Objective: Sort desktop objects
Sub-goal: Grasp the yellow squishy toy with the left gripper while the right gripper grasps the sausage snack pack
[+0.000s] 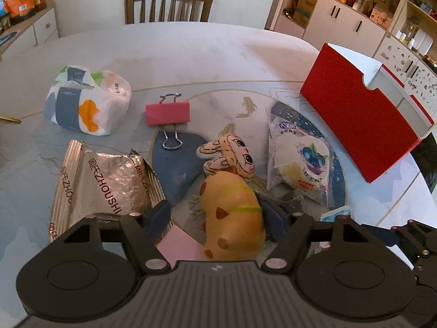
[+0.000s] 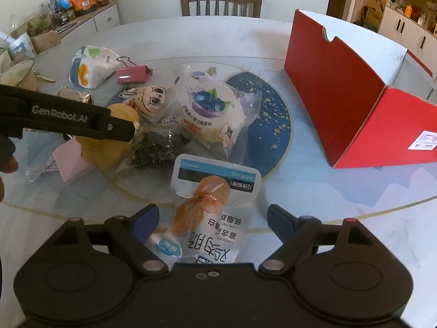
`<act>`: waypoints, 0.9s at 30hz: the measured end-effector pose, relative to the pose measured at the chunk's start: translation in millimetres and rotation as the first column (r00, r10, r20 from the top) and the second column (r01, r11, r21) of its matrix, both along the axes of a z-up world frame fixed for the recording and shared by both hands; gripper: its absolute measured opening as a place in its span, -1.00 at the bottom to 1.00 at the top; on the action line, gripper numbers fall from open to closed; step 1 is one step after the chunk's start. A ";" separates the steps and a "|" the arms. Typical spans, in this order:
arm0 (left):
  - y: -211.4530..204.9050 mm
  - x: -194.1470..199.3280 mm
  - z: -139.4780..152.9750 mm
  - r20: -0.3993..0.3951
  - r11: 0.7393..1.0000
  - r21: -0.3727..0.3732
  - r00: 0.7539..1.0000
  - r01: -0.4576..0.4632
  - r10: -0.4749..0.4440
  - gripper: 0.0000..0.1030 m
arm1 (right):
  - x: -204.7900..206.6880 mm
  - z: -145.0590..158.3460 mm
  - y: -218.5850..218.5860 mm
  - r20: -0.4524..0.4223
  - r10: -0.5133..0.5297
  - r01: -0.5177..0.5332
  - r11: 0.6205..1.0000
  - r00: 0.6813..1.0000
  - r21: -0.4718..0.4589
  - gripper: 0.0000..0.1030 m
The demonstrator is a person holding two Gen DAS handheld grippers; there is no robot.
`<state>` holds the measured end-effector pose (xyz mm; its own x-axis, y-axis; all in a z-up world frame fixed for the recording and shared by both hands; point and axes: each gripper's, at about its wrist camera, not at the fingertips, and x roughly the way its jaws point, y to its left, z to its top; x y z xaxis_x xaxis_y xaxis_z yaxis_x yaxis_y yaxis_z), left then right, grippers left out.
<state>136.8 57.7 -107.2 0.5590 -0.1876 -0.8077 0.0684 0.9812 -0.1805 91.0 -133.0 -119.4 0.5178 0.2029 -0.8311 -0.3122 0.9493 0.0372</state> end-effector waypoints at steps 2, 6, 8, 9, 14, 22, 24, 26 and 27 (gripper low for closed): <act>0.2 0.8 -0.1 -0.006 1.000 -0.021 1.000 0.005 -0.005 0.19 | 1.2 -0.8 0.9 0.001 -0.001 0.001 1.000 1.000 0.000 0.63; -0.3 0.4 1.1 -0.010 0.998 -0.058 1.000 0.016 -0.017 -0.08 | 1.7 -0.5 0.9 0.007 -0.001 0.001 1.000 1.000 -0.002 0.46; -0.6 0.0 1.7 -0.011 0.998 -0.063 1.000 0.015 -0.016 -0.10 | 2.6 0.1 0.3 0.011 -0.004 0.004 1.000 1.000 -0.005 0.33; 0.0 -0.1 1.6 -0.012 0.998 -0.067 1.000 0.014 -0.015 -0.11 | 3.3 0.7 0.3 0.013 -0.005 0.005 1.000 1.000 -0.006 0.25; 3.4 -2.7 3.7 -0.012 0.996 -0.087 1.000 0.017 -0.018 -0.15 | 5.4 2.0 -0.6 0.011 -0.010 0.010 1.000 1.000 -0.005 0.19; 7.2 -15.2 17.6 0.018 0.992 -0.123 0.999 0.041 -0.039 -0.16 | 1.8 7.3 -5.8 0.020 -0.039 0.039 0.999 0.999 0.008 0.17; 7.6 -19.0 20.7 0.020 0.990 -0.130 0.999 0.044 -0.041 -0.16 | 0.4 11.7 -8.0 0.030 -0.051 0.050 0.999 0.998 0.017 0.17; 6.6 -23.9 24.7 0.031 0.991 -0.129 0.999 0.048 -0.044 -0.16 | -1.7 17.3 -11.9 0.039 -0.059 0.057 0.998 0.998 0.032 0.14; 6.2 -26.8 26.4 0.037 0.991 -0.126 0.998 0.047 -0.043 -0.16 | -2.9 21.1 -14.4 0.047 -0.061 0.059 0.997 0.997 0.039 -0.25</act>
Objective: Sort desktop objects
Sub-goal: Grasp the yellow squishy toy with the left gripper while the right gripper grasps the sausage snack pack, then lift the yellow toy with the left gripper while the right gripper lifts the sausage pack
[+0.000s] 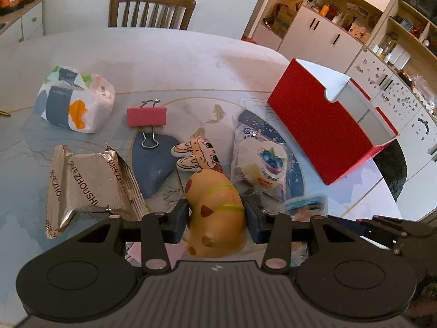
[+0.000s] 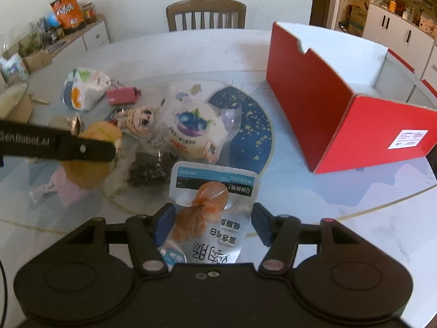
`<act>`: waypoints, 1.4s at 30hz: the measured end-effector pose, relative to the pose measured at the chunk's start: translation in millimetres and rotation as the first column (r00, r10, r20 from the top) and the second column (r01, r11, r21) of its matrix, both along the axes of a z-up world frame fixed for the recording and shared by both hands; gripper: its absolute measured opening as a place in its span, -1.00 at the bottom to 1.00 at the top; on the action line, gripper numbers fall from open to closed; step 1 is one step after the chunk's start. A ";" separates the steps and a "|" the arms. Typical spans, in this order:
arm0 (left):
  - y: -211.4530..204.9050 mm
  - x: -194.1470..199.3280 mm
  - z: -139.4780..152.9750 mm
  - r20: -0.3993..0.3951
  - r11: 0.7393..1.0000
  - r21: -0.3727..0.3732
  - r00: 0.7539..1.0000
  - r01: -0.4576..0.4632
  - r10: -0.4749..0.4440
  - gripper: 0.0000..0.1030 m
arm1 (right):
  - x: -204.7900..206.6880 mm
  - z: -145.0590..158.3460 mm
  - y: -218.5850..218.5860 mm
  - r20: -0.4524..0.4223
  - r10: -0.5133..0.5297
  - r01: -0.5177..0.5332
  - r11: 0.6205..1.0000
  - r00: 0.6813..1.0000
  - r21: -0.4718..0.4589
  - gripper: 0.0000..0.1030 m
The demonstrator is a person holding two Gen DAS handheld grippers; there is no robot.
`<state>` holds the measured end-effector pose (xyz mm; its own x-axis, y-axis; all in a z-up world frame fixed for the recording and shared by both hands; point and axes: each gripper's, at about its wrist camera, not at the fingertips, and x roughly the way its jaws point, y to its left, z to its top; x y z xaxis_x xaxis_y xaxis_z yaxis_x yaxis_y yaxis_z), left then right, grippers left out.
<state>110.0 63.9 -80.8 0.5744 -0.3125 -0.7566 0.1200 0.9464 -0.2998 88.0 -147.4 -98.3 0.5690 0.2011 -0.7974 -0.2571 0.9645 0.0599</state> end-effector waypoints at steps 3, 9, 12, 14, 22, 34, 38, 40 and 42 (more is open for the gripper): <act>-1.5 -5.5 3.2 0.005 1.000 0.006 1.000 -0.015 0.015 -0.16 | -0.1 6.9 -7.1 -0.002 0.007 -0.007 1.000 1.000 0.021 -0.59; 0.4 -16.2 11.1 0.009 0.996 0.006 0.996 -0.087 0.087 -0.16 | 9.1 0.9 -18.8 -0.029 0.078 -0.078 0.997 0.997 0.018 -0.59; -0.4 -21.5 12.2 0.014 0.994 0.016 0.994 -0.108 0.108 -0.16 | 11.8 1.8 -22.6 -0.038 0.124 -0.123 0.992 0.992 0.032 -0.47; -0.1 -23.2 11.3 0.008 0.992 0.008 0.992 -0.124 0.124 -0.16 | 13.0 2.4 -21.6 -0.042 0.146 -0.144 0.989 0.988 0.037 -0.30; 0.8 -28.7 10.0 -0.004 0.988 0.011 0.988 -0.156 0.156 -0.16 | 18.4 -4.2 -19.0 -0.063 0.197 -0.195 0.980 0.978 0.043 0.44; 6.9 -31.9 16.9 0.005 0.985 0.005 0.985 -0.170 0.170 -0.16 | 35.8 -13.2 8.8 -0.078 0.144 -0.142 0.989 0.986 0.037 0.61; 9.2 -33.9 16.8 0.004 0.986 0.002 0.986 -0.166 0.166 -0.16 | 35.9 -17.8 13.1 -0.091 0.108 -0.106 0.994 0.990 0.025 0.61; 10.7 -35.1 16.0 0.001 0.987 0.004 0.987 -0.162 0.162 -0.16 | 35.3 -17.9 15.7 -0.086 0.100 -0.099 0.995 0.991 0.021 0.59; 12.3 -36.3 15.0 -0.002 0.987 0.004 0.987 -0.158 0.158 -0.16 | 34.2 -18.2 18.3 -0.079 0.090 -0.089 0.996 0.993 0.015 0.55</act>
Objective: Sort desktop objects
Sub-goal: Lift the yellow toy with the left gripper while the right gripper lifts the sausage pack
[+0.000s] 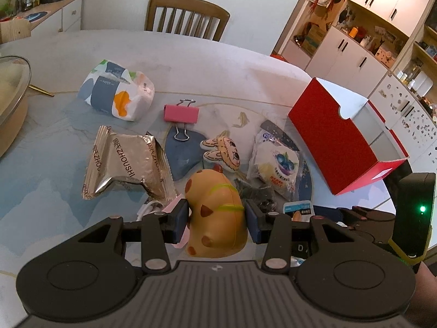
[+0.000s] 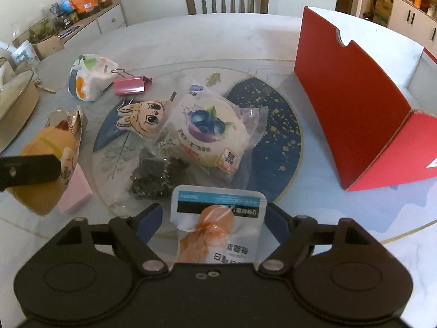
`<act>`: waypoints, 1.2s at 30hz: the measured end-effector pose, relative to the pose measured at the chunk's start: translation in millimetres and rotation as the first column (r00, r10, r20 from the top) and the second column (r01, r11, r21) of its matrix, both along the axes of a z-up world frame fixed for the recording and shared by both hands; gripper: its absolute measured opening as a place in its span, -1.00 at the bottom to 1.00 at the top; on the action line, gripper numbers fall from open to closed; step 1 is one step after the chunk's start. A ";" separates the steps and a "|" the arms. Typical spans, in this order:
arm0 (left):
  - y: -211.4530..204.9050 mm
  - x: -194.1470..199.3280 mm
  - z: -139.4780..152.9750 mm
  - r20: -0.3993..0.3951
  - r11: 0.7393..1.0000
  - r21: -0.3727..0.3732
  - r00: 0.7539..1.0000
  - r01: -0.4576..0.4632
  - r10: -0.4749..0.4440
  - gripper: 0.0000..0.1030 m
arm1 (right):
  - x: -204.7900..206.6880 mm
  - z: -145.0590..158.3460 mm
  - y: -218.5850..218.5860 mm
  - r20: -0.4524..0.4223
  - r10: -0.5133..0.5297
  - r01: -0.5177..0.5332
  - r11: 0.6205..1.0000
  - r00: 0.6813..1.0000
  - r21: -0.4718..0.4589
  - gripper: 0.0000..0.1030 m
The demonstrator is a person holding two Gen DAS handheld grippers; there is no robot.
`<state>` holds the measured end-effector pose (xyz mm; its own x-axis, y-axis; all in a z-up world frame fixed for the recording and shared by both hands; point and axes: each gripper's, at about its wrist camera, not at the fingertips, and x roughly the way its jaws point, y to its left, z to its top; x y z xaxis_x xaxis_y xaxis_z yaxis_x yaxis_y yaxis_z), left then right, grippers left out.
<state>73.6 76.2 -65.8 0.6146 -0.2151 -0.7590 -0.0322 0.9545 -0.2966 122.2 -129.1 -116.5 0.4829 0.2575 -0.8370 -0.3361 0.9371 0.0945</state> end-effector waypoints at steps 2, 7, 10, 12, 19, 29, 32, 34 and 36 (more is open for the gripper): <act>1.0 -1.6 -0.4 -0.001 1.000 -0.001 1.000 0.005 -0.005 -0.16 | -1.4 -1.1 2.9 0.012 -0.003 0.003 1.000 1.000 -0.019 0.45; 3.3 -4.8 -0.9 -0.002 1.000 -0.002 1.000 0.021 -0.021 -0.16 | -3.9 -0.8 3.9 0.030 -0.009 0.010 0.999 1.000 -0.038 0.32; 4.7 -5.9 -0.8 -0.001 1.000 -0.003 1.000 0.027 -0.027 -0.16 | -4.9 1.2 1.8 0.031 -0.020 0.020 0.999 0.999 -0.026 0.23; 5.4 -6.1 -0.5 0.000 1.000 -0.005 1.000 0.031 -0.031 -0.16 | -7.0 4.2 1.3 0.039 -0.016 0.017 1.000 0.999 -0.026 0.17; 4.1 -7.3 0.9 0.004 0.999 -0.003 0.999 0.042 -0.042 -0.16 | -16.6 10.7 -5.2 0.048 -0.004 0.005 1.000 0.999 -0.009 0.01; -7.5 -6.1 2.7 0.004 0.998 0.001 0.998 0.055 -0.055 -0.16 | -23.8 19.7 -25.5 0.059 -0.015 0.013 1.000 0.998 0.026 -0.11; -13.5 -5.3 5.7 0.010 0.998 0.006 0.998 0.058 -0.059 -0.16 | -23.8 25.3 -34.4 0.055 -0.023 0.020 0.999 0.998 0.045 -0.11; -17.6 -3.9 8.7 0.016 0.998 0.009 0.998 0.062 -0.062 -0.16 | -23.8 33.4 -41.7 0.058 -0.020 0.016 0.998 0.998 0.062 -0.11; -22.2 -1.7 12.4 0.024 0.998 0.013 0.998 0.063 -0.063 -0.16 | -23.4 43.5 -48.9 0.070 -0.010 0.004 0.997 0.998 0.073 -0.11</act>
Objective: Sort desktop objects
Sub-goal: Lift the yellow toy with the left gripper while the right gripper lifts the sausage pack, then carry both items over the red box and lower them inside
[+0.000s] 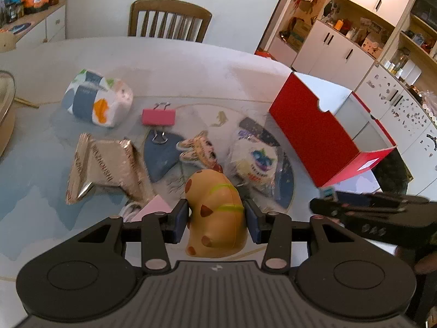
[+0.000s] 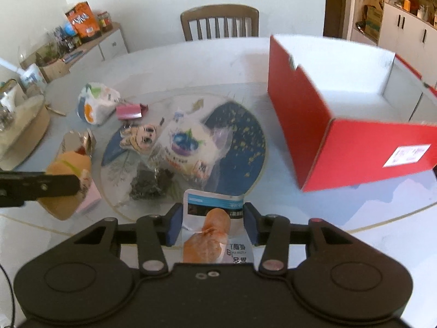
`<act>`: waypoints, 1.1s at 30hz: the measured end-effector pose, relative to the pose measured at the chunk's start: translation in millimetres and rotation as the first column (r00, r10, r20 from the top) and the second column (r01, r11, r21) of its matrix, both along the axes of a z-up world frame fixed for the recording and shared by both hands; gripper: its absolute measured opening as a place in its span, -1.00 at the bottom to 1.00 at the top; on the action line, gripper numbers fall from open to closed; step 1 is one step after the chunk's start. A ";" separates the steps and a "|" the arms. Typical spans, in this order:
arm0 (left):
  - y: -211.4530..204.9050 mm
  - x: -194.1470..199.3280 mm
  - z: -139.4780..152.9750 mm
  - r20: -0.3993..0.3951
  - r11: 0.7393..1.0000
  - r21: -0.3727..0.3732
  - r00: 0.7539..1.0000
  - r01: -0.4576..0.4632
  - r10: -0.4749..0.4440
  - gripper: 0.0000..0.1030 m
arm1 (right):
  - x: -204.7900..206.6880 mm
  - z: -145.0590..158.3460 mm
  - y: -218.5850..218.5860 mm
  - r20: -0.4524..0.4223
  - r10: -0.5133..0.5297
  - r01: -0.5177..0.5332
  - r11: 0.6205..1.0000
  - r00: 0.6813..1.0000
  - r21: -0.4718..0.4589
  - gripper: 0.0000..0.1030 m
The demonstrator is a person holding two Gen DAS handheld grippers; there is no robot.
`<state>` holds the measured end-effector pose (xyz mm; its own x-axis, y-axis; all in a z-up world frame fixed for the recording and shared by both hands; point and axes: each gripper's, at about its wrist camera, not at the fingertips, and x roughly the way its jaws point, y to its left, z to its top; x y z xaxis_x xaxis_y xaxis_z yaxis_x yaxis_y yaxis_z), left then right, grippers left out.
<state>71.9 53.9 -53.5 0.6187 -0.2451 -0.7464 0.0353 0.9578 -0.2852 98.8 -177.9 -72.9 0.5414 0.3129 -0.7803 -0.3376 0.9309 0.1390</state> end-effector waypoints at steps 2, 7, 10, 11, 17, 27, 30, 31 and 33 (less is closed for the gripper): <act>-5.5 2.9 4.2 0.008 1.000 -0.001 1.000 0.000 0.000 -0.16 | 2.8 11.9 -9.0 0.011 0.011 -0.011 1.000 1.000 0.011 -0.11; -23.3 12.3 16.2 0.028 1.000 -0.006 1.000 0.010 -0.010 -0.16 | 16.9 42.1 -32.3 0.031 0.025 -0.026 0.999 0.999 0.035 -0.11; -37.1 20.0 24.6 0.039 1.000 -0.008 0.999 0.023 -0.023 -0.16 | 28.6 61.3 -47.4 0.050 0.040 -0.042 0.998 0.998 0.046 -0.11; -41.1 22.0 26.9 0.042 1.000 -0.010 0.999 0.028 -0.028 -0.16 | 33.0 67.1 -52.4 0.056 0.045 -0.048 0.998 0.997 0.049 -0.10; -70.4 42.6 40.5 0.047 0.998 -0.009 0.997 0.059 -0.058 -0.16 | 59.9 92.8 -75.2 0.088 0.074 -0.080 0.995 0.993 0.059 -0.10; -123.2 81.8 55.8 0.052 0.993 0.020 0.992 0.116 -0.117 -0.16 | 112.0 104.6 -117.3 0.134 0.081 -0.088 0.995 0.988 0.046 -0.10; -139.5 95.3 58.3 0.054 0.990 0.040 0.989 0.136 -0.138 -0.16 | 126.0 100.7 -129.5 0.123 0.073 -0.080 0.995 0.990 0.051 -0.10; -145.0 100.1 58.5 0.054 0.989 0.046 0.988 0.143 -0.145 -0.16 | 130.0 99.8 -135.1 0.120 0.071 -0.078 0.996 0.990 0.053 -0.10; -156.4 107.8 58.7 0.053 0.986 0.056 0.986 0.155 -0.158 -0.16 | 138.4 96.4 -142.2 0.114 0.068 -0.074 0.996 0.991 0.049 -0.10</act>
<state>179.7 -102.5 5.2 0.6178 -0.3040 -0.7252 0.2003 0.9527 -0.2287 237.2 -320.2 23.4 0.5996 0.3932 -0.6970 -0.4191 0.8963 0.1450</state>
